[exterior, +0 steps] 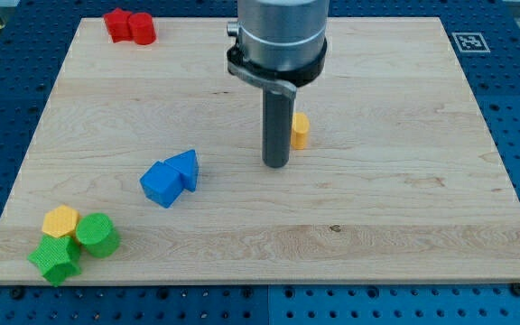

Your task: Separate the blue cube and blue triangle

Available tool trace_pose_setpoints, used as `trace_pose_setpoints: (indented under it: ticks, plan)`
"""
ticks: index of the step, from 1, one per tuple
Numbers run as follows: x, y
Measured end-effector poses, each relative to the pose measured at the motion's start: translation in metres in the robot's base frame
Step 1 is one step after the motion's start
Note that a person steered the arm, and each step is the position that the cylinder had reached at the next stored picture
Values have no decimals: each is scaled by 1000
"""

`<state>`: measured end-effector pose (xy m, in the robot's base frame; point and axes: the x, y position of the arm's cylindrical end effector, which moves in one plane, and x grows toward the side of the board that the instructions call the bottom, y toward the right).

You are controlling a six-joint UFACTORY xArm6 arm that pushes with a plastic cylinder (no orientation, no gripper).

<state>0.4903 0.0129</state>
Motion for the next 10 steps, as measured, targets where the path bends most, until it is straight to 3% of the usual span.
trace_pose_setpoints:
  ticks: [2,3,5,7,8,10]
  plan:
    - [75,-15]
    - [86,-39]
    - [68,-50]
    - [82,-90]
    - [52,-110]
    - [48,-166]
